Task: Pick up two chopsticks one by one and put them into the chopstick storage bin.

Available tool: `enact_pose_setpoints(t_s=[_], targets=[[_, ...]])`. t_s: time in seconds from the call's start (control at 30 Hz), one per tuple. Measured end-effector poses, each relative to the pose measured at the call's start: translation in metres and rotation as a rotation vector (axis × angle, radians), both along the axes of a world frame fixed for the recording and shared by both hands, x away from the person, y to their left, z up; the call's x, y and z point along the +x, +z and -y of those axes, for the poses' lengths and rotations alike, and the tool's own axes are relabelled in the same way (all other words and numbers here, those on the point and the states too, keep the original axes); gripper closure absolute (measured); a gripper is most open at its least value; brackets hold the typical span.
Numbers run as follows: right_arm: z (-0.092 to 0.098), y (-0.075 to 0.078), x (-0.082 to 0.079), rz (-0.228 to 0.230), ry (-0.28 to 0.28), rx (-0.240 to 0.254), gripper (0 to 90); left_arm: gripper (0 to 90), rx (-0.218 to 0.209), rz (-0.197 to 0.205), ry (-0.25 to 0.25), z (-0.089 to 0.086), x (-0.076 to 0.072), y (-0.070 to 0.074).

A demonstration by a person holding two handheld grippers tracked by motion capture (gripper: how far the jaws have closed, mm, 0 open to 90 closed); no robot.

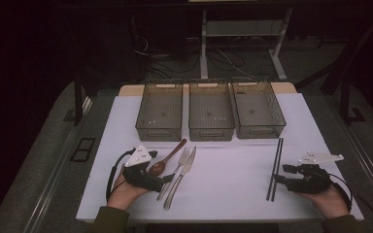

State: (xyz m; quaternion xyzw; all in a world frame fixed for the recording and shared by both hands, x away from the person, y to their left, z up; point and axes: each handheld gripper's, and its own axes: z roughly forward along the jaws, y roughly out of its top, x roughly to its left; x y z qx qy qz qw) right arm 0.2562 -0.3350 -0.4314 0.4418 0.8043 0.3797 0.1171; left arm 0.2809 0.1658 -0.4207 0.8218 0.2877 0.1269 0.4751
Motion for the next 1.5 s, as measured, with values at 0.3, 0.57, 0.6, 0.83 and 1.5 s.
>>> enact_pose_setpoints(t_s=[0.3, 0.57, 0.6, 0.83, 1.5], targets=[[0.005, -0.006, 0.010, -0.032, -0.028, -0.020, 60.5, 0.0, 0.001, 0.003, 0.008, -0.002, 0.000, 0.001], [0.000, -0.010, 0.012, -0.066, -0.041, -0.034, 62.9, 0.0, 0.003, 0.005, 0.005, -0.001, -0.001, 0.001], [-0.001, -0.011, 0.012, -0.065, -0.039, -0.037, 62.9, 0.0, 0.004, 0.005, 0.006, -0.001, -0.001, 0.001], [-0.005, -0.013, 0.013, -0.072, -0.042, -0.062, 62.9, 0.0, 0.013, 0.006, 0.004, -0.001, -0.001, 0.000], [0.002, -0.011, 0.011, -0.079, -0.063, -0.138, 68.3, 0.0, 0.013, 0.005, 0.002, -0.001, -0.001, 0.000]])
